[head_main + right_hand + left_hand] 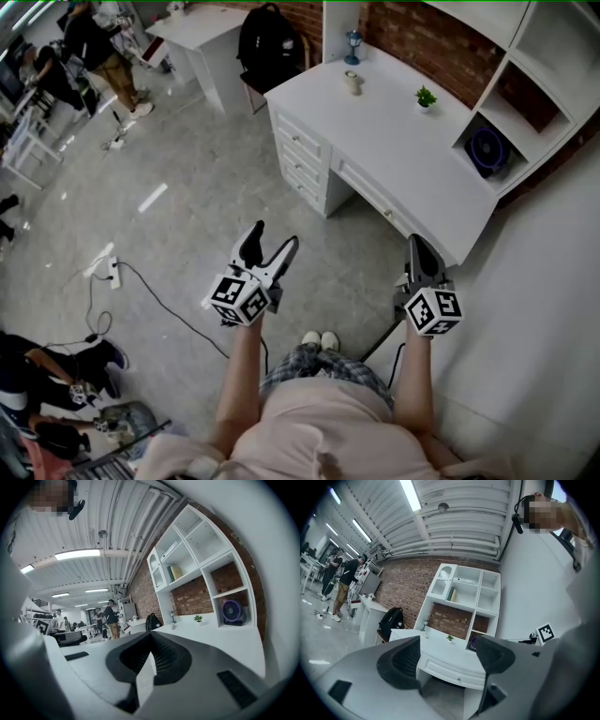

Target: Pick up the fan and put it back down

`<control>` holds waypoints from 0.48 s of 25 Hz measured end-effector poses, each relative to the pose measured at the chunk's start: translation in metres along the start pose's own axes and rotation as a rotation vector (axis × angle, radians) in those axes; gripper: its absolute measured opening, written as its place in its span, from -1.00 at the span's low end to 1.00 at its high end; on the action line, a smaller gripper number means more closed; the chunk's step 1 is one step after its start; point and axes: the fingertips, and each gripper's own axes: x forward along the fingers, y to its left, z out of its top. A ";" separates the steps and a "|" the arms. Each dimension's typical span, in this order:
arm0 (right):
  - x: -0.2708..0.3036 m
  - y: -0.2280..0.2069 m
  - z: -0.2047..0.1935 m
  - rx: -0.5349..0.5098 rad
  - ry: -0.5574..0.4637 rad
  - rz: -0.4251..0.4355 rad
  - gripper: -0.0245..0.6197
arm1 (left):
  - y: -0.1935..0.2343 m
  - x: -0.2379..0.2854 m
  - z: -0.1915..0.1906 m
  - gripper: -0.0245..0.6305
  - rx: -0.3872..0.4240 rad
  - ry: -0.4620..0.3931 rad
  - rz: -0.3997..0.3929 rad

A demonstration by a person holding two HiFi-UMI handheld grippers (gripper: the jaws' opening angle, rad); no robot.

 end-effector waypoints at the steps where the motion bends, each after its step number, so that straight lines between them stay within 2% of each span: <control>1: 0.003 0.001 -0.002 -0.002 -0.002 0.000 -0.88 | 0.003 0.002 -0.001 0.17 0.005 0.000 -0.001; 5: 0.010 0.004 -0.003 -0.011 -0.007 -0.002 -0.88 | 0.009 0.012 -0.002 0.17 0.040 0.011 -0.013; 12: 0.028 -0.006 0.002 -0.004 -0.014 -0.024 -0.87 | 0.021 0.039 0.005 0.17 0.031 0.011 -0.030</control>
